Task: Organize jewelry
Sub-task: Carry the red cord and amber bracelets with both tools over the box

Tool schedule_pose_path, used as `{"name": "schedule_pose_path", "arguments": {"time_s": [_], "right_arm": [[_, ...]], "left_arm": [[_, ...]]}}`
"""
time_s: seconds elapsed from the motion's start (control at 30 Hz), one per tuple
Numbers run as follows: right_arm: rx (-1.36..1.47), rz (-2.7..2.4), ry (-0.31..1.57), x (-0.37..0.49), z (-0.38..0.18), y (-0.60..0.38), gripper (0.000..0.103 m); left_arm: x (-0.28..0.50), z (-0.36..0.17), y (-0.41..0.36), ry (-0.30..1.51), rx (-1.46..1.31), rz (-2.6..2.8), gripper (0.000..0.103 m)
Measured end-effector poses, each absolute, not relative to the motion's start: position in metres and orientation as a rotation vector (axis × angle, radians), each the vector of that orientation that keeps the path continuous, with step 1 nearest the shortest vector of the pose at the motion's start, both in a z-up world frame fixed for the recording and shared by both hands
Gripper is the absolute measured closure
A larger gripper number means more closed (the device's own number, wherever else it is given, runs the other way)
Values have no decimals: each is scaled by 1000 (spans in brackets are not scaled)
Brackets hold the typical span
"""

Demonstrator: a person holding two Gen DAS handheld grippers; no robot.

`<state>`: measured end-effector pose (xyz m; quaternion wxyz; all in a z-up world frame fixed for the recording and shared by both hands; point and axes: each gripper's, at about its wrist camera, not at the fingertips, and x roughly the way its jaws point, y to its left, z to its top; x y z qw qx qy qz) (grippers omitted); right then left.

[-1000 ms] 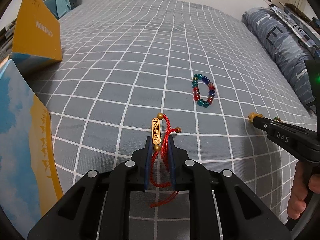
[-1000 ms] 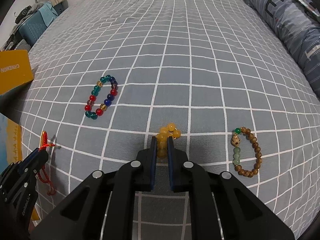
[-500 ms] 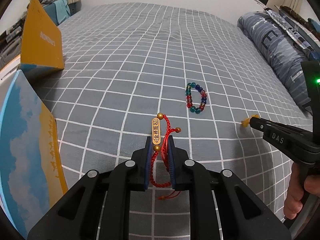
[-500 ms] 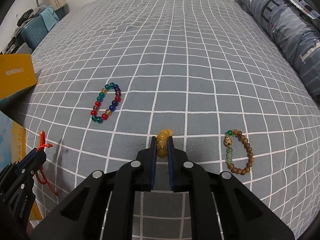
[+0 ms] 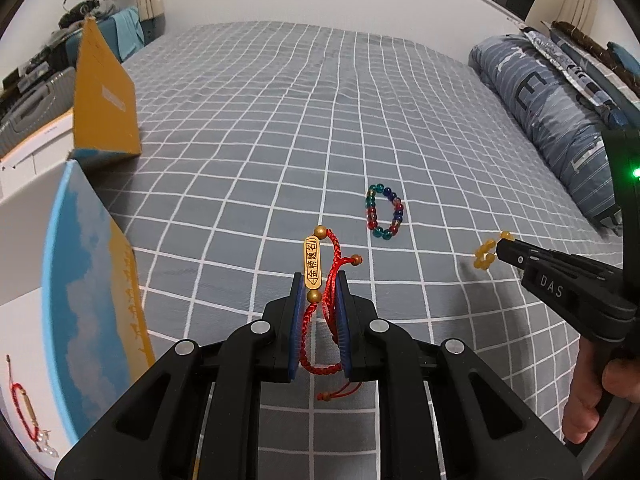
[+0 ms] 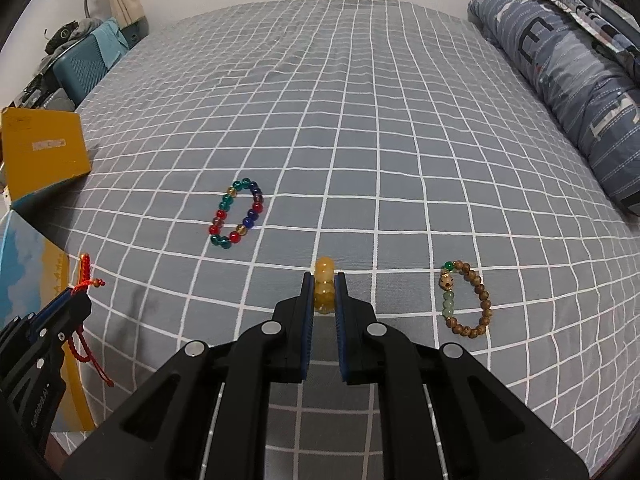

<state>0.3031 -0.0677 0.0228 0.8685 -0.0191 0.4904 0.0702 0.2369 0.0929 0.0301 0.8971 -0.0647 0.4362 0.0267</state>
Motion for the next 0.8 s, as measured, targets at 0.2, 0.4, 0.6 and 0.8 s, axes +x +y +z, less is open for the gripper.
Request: {"name": "schedule_pose_path", "arguments": {"time_s": [0.2,0.4,0.6,0.8], "right_arm": [[-49,156,996,292,38,-64,94],[-58,160,959,278,53,-59,94],[-60,158,931,263,63,-55,94],[-66,160,908,249,70,-52,94]], "left_arm": [[227,43,94,875,-133,57,89],[218,53,97,856,-131,64,89],[207,67,99,827,-115,74,89],[195,76,100,806,-95,78,89]]}}
